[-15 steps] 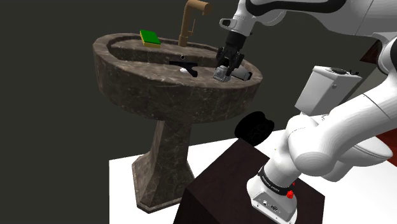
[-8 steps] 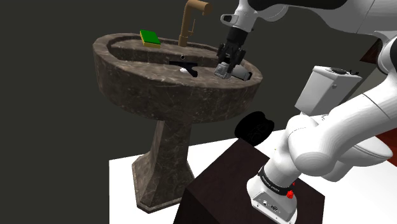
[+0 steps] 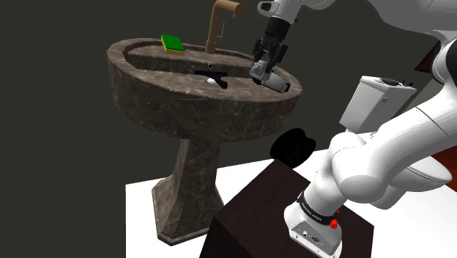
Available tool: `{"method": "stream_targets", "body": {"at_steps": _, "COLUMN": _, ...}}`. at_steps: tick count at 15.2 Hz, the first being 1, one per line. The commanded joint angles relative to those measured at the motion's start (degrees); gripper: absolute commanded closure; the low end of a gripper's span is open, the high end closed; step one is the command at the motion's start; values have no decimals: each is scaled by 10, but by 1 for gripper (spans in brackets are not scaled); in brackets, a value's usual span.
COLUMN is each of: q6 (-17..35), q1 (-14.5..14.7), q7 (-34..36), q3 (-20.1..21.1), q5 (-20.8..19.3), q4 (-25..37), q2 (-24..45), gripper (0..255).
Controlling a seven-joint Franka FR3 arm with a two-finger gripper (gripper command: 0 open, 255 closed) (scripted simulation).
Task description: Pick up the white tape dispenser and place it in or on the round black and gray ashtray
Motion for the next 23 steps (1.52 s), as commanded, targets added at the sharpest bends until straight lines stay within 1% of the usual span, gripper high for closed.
{"method": "stream_targets", "body": {"at_steps": 1, "q6": -16, "q1": 1, "q7": 2, "q3": 1, "q5": 2, "q4": 19, "q2": 3, "gripper": 255}}
{"method": "stream_targets", "body": {"at_steps": 12, "q6": -99, "q1": 9, "q7": 6, "q3": -2, "q5": 14, "q4": 130, "q2": 33, "gripper": 255}}
{"method": "stream_targets", "body": {"at_steps": 18, "q6": -131, "q1": -8, "q7": -93, "q3": -80, "q5": 9, "q4": 200, "q2": 83, "gripper": 255}}
{"method": "stream_targets", "body": {"at_steps": 23, "q6": -162, "q1": -26, "q7": -191, "q3": -158, "q5": 30, "q4": 281, "q2": 155, "gripper": 255}}
